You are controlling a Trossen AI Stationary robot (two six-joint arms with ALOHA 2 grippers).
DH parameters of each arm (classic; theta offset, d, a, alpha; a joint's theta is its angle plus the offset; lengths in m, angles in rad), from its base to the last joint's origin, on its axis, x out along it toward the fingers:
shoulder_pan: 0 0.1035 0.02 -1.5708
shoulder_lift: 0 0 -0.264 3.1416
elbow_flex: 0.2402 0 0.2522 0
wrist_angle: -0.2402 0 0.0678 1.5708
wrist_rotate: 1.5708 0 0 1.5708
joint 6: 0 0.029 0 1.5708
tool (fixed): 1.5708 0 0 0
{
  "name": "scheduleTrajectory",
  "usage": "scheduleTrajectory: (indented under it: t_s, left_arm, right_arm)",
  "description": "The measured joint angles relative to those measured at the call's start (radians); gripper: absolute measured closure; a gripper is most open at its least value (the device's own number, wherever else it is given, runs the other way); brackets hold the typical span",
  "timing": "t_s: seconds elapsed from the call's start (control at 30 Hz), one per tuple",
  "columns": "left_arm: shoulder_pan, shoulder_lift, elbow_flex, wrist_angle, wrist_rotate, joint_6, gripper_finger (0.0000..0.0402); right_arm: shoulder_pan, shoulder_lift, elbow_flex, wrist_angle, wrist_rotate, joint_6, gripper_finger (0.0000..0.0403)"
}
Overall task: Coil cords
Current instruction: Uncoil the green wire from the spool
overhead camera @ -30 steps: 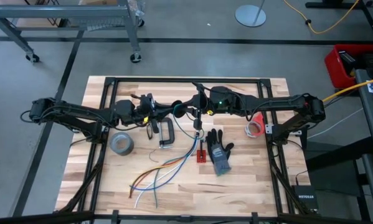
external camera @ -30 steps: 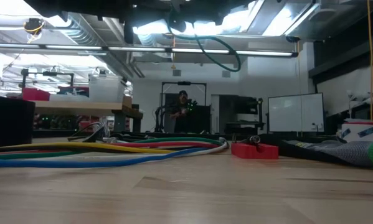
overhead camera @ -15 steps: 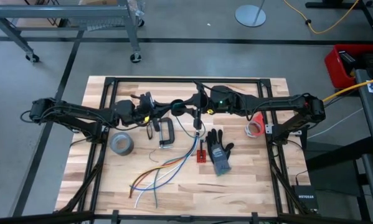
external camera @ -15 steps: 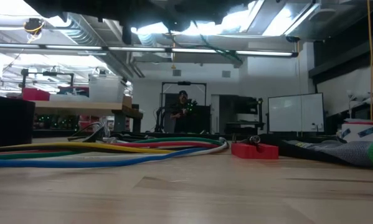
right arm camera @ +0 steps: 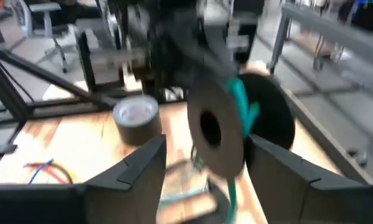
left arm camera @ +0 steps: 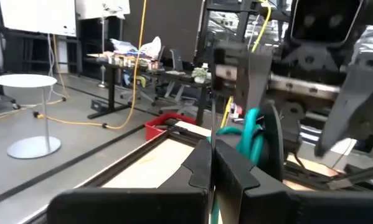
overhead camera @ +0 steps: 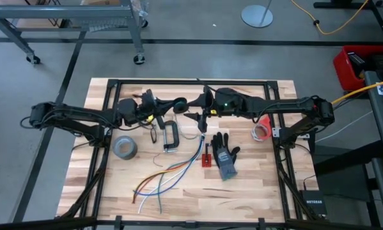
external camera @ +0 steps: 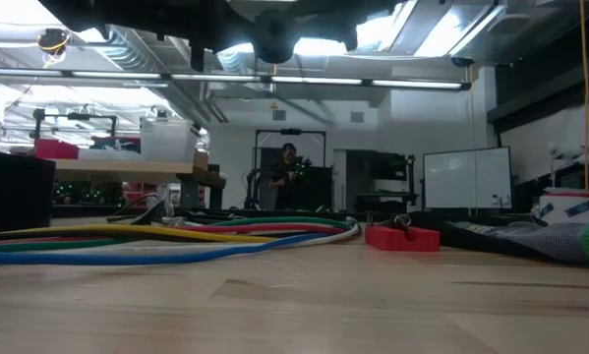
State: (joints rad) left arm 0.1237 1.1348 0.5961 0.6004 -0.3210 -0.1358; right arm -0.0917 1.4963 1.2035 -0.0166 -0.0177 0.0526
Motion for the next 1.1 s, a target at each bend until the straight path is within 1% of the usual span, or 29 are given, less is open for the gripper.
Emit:
scheduleTrajectory:
  t_s: [0.13,0.2,0.4,0.57,0.7,0.9,1.1]
  left_arm:
    - [0.022,-0.028,0.0,0.021,-0.019,0.031,0.0401]
    - [0.03,-0.037,0.0,0.021,-0.02,0.019,0.0401]
    - [0.021,-0.044,0.0,0.01,0.017,-0.014,0.0401]
    - [-0.002,-0.044,0.0,0.006,0.029,-0.02,0.0401]
    - [-0.028,-0.044,0.0,0.003,0.031,-0.021,0.0401]
    - [-0.067,-0.044,0.0,0.005,0.03,-0.021,0.0401]
    - [-0.086,-0.044,0.0,0.002,0.03,-0.021,0.0401]
  right_arm:
    - [0.002,0.0,0.0,-0.11,-0.008,0.053,0.0178]
    - [0.002,0.0,-0.001,-0.14,-0.01,0.059,0.0178]
    - [0.002,0.0,-0.001,-0.143,0.003,0.049,0.0178]
    - [0.001,0.0,-0.001,-0.142,0.103,0.046,0.0178]
    - [0.0,0.0,-0.001,-0.142,0.143,0.044,0.0178]
    - [0.0,0.001,-0.002,-0.142,0.237,0.039,0.0178]
    - [0.0,0.001,-0.002,-0.142,0.271,0.018,0.0178]
